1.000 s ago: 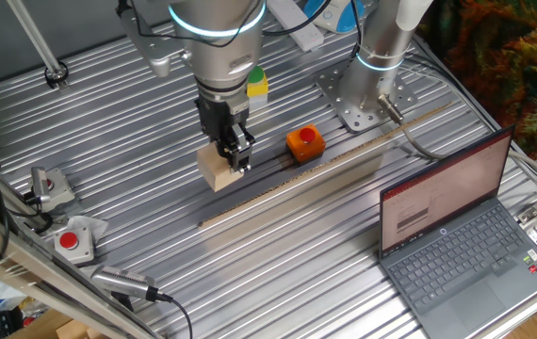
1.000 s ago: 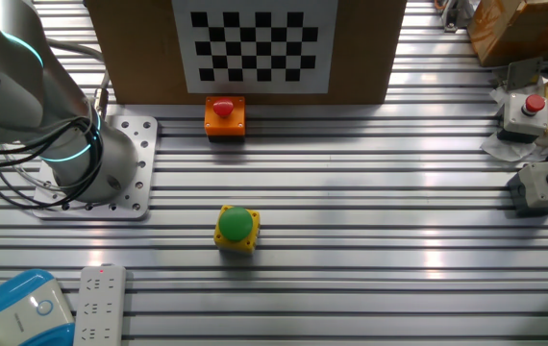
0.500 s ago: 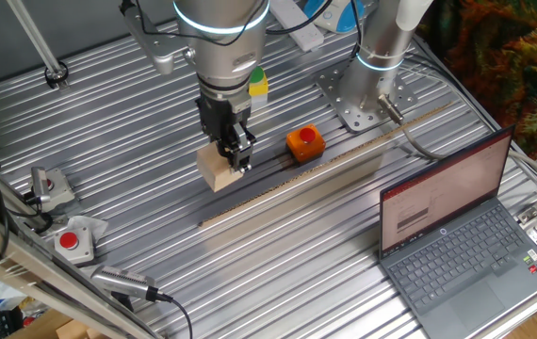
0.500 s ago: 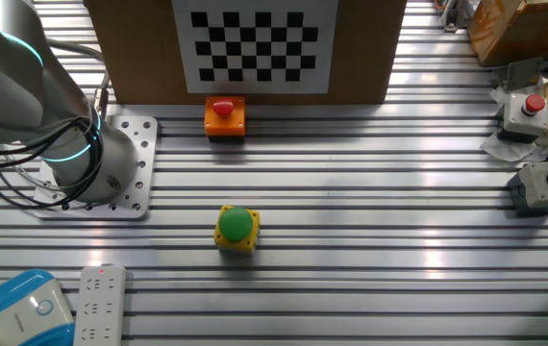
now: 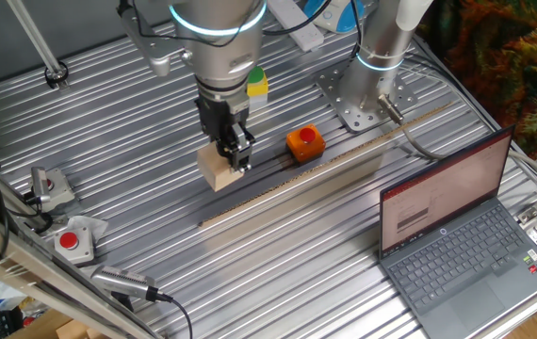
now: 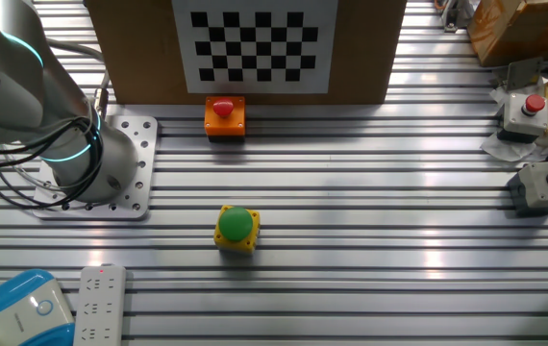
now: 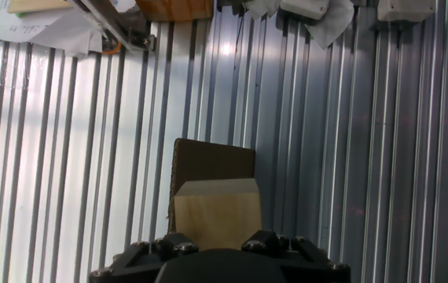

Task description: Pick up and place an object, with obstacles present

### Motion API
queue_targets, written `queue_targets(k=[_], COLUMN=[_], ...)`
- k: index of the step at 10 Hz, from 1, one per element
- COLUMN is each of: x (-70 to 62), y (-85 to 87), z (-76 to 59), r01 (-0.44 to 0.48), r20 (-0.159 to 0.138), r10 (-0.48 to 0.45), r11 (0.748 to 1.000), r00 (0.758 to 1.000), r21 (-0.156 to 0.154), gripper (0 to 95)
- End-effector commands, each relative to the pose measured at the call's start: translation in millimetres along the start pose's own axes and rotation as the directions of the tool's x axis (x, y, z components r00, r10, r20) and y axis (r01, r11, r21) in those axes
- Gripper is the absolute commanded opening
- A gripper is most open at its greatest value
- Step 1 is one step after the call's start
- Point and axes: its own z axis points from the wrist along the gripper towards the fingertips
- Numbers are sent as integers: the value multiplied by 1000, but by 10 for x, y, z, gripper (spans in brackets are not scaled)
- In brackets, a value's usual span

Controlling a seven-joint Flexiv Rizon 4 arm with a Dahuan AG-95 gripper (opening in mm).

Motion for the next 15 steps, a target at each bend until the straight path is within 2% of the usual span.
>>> queue_targets(k=[1, 3, 4, 6, 8, 10, 15], x=[94, 153, 177, 169, 164, 165, 187], y=[104, 241, 361, 488, 622, 805, 1070], z=[-196, -342, -413, -455, -456, -431, -363], r01=[-5, -20, -34, -51, -65, -81, -115], r20=[-15, -28, -31, -37, -38, -41, -39], r10=[5, 21, 34, 52, 65, 83, 117], r11=[1000, 1000, 999, 999, 998, 996, 992], r00=[1000, 999, 999, 998, 997, 996, 992], r21=[6, 7, 13, 11, 16, 43, 54], gripper=[0, 0, 0, 0, 0, 0, 0])
